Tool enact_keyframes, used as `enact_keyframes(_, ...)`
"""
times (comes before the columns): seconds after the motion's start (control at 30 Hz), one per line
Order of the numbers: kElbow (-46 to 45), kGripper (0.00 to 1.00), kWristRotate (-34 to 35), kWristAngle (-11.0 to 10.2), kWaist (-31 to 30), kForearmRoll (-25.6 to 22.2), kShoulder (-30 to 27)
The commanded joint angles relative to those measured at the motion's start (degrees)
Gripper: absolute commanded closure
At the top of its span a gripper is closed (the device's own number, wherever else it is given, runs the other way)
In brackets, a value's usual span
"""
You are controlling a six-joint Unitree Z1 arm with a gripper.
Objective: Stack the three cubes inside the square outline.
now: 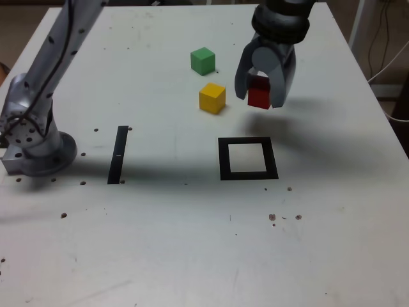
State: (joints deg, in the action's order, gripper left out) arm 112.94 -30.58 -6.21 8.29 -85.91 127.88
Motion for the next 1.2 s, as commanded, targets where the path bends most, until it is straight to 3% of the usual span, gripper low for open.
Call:
enact_keyframes(0.0, -2.3, 0.62, 4.1, 1.0, -1.0, 0.2, -2.3)
enact_keyframes(0.5, -10.4, 0.62, 21.2, 6.8, -4.7, 3.6, -7.0)
enact_keyframes(0.73, -16.2, 0.62, 22.2, 9.1, -5.6, 7.7, -8.0)
enact_keyframes(1.17, -22.6, 0.62, 23.7, 10.4, -8.7, 13.8, -8.0)
